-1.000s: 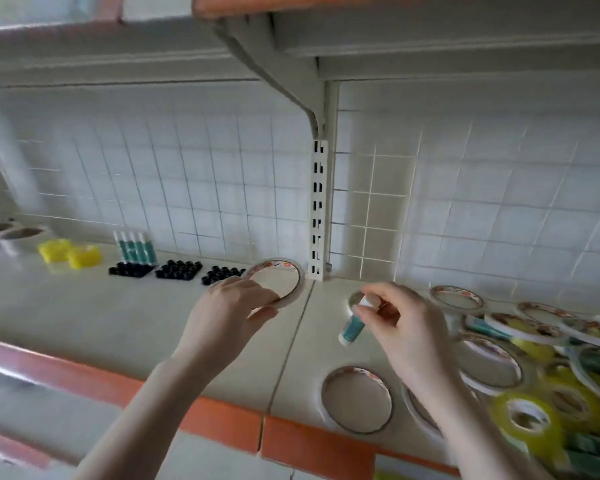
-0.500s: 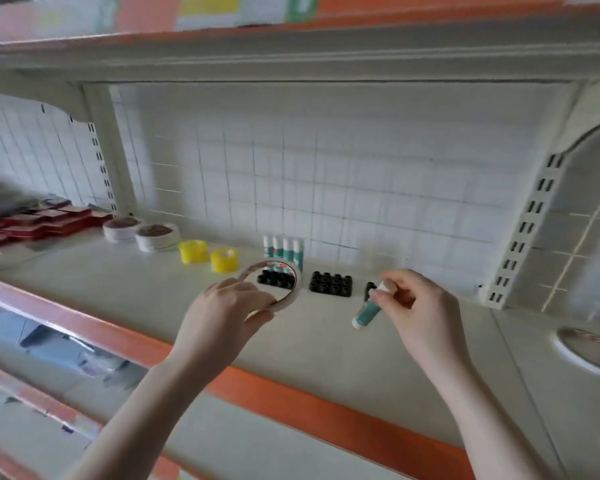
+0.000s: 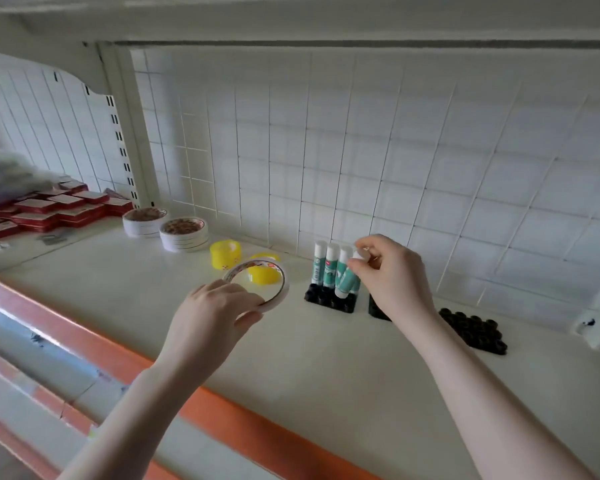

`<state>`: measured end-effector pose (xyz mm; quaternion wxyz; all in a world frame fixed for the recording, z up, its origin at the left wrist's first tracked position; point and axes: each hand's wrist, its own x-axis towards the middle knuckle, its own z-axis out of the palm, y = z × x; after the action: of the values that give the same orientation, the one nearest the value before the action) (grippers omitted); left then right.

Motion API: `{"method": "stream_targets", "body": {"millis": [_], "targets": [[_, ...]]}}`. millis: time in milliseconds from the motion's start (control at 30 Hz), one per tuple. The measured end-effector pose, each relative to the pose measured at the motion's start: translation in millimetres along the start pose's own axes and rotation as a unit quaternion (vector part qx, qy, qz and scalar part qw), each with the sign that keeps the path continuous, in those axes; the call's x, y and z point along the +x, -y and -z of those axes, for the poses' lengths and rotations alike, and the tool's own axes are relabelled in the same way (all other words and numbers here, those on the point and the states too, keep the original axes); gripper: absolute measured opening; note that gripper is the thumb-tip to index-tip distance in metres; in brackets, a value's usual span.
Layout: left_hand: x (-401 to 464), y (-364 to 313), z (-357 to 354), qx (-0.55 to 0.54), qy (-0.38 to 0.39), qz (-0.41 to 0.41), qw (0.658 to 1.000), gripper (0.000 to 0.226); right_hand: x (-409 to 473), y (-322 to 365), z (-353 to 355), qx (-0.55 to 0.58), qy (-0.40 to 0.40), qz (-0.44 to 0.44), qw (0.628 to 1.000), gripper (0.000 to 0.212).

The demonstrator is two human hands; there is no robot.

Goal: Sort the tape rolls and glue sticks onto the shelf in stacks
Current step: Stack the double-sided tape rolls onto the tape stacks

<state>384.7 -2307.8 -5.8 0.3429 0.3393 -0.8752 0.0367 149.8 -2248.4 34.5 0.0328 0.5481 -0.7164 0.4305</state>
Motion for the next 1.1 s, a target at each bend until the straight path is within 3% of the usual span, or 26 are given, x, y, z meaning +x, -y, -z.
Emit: {"method": "stream_targets", "body": {"millis": [167, 300, 533, 667, 833, 1000, 1100], "targets": [[6.3, 21.7, -9.2, 0.003, 0.002, 0.021, 1.0, 0.027, 25.2, 2.8, -30.9, -0.006, 0.027, -0.005, 1.0, 0.016], [7.8, 37.7, -17.0, -0.009, -0.001, 0.013, 1.0, 0.013, 33.2, 3.6, -51.9, -0.021, 0.04, 0.004, 0.999, 0.008], [11.3, 56.3, -24.7, -0.014, 0.006, -0.001, 1.0, 0.012, 33.9, 3.6, -68.0, -0.067, 0.02, 0.023, 0.997, 0.006], [15.8, 62.3, -25.5, -0.031, -0.001, -0.003, 1.0, 0.013, 33.1, 3.3, -72.2, -0.089, 0.006, 0.048, 0.995, 0.017], [18.5, 66.7, -24.5, -0.042, -0.007, -0.016, 0.999, 0.011, 30.9, 0.0, -79.1, -0.094, -0.056, 0.084, 0.99, 0.007], [19.5, 73.8, -21.1, -0.041, -0.007, -0.022, 0.999, 0.009, 33.5, -3.3, -85.2, -0.099, -0.057, 0.096, 0.989, 0.011], [18.9, 75.2, -22.1, -0.044, 0.003, -0.013, 0.999, 0.02, 35.5, -3.5, -87.0, -0.098, -0.058, 0.107, 0.988, 0.018]]}}
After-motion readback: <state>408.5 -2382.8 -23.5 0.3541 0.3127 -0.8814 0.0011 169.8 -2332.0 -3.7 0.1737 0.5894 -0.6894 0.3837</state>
